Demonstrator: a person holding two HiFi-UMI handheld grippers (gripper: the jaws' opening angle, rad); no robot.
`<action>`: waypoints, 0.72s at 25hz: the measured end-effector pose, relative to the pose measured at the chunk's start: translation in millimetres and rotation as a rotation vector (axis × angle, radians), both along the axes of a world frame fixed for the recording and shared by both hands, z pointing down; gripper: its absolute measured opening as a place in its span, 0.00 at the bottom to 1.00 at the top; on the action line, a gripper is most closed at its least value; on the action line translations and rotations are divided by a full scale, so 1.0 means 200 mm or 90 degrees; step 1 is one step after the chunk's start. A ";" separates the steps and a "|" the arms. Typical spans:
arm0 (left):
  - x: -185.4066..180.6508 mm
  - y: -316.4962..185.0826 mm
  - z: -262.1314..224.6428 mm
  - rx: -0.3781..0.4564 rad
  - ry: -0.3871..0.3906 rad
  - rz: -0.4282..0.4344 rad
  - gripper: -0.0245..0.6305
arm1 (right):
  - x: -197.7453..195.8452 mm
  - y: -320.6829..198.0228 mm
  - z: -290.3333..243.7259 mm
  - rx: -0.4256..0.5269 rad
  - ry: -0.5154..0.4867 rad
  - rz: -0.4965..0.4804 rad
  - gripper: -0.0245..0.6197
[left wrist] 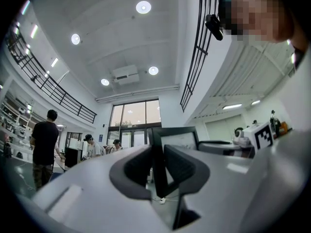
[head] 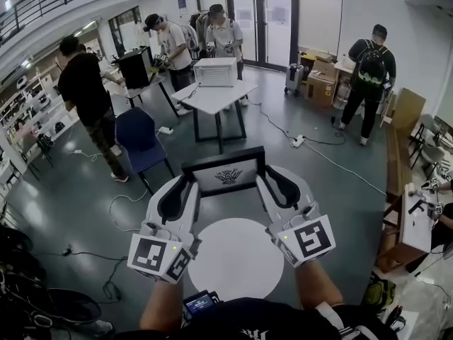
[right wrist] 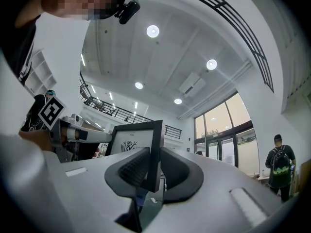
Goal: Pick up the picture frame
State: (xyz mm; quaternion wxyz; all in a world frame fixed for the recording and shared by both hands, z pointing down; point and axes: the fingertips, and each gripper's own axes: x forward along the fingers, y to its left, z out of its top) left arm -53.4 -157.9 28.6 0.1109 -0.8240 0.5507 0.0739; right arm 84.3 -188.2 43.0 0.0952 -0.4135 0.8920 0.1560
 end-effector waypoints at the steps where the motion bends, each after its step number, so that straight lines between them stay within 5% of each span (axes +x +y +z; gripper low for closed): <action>1: 0.00 0.01 -0.01 0.001 0.000 0.002 0.15 | 0.00 0.01 -0.01 0.001 -0.001 0.001 0.15; 18: 0.02 0.00 0.00 -0.007 0.006 0.048 0.14 | 0.03 0.03 -0.01 -0.005 0.007 0.040 0.15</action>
